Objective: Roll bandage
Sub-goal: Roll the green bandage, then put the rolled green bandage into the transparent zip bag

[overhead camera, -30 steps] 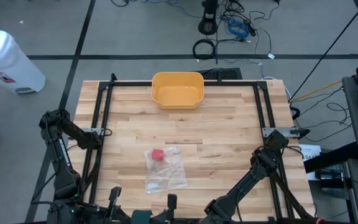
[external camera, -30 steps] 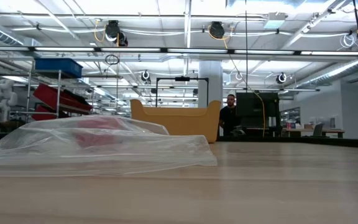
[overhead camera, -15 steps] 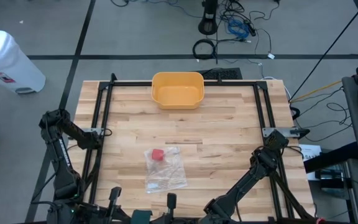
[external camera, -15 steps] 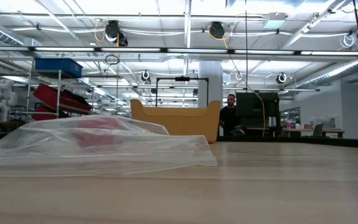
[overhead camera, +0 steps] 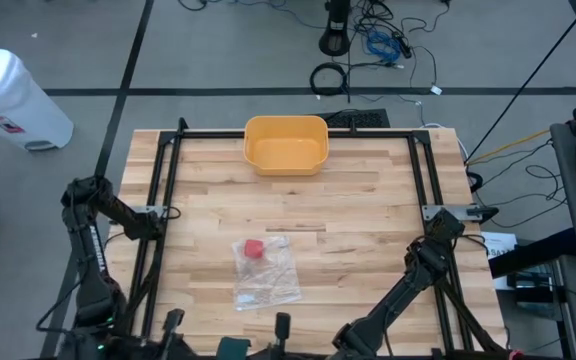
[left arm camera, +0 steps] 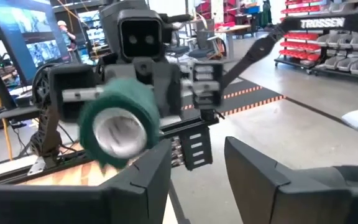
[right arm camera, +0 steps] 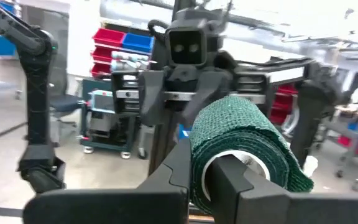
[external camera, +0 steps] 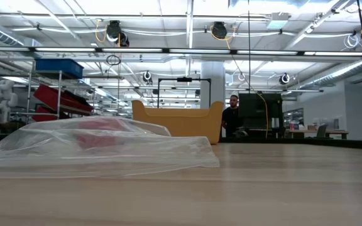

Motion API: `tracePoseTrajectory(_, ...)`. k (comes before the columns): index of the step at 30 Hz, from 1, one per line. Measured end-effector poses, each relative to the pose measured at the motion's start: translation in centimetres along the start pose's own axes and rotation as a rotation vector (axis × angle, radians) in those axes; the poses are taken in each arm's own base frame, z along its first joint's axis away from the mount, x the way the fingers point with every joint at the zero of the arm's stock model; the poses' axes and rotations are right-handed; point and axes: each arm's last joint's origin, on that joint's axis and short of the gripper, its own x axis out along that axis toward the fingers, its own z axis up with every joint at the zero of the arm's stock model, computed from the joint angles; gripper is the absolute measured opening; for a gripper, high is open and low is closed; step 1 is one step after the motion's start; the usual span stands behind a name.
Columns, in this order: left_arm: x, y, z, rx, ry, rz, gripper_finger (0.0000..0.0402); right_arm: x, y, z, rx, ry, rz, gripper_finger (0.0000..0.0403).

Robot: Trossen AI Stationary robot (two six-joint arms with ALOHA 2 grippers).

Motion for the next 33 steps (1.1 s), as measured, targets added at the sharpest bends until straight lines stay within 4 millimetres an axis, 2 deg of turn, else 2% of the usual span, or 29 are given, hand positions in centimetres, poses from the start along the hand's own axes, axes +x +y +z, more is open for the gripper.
tracePoseTrajectory(8,-0.8,-0.5,-0.9,0.036,0.061,0.039,0.0155,-3.4,2.2,1.3,-0.087,0.036,-0.1,0.0022)
tracePoseTrajectory(15,0.8,2.0,-3.6,0.004,0.222,0.238,0.0155,-6.3,4.2,2.0,-0.134,0.061,-0.143,0.0022)
tracePoseTrajectory(19,2.1,3.9,-6.0,-0.09,0.305,0.318,0.0155,-7.8,5.0,2.2,-0.149,0.081,-0.172,0.0022)
tracePoseTrajectory(26,4.9,6.6,-11.2,-0.229,0.479,0.242,0.0161,-9.9,6.1,2.2,-0.246,0.147,-0.257,0.0022)
tracePoseTrajectory(33,8.5,6.9,-16.5,-0.154,0.578,0.201,0.0228,-10.3,6.4,1.4,-0.315,0.188,-0.26,0.0022)
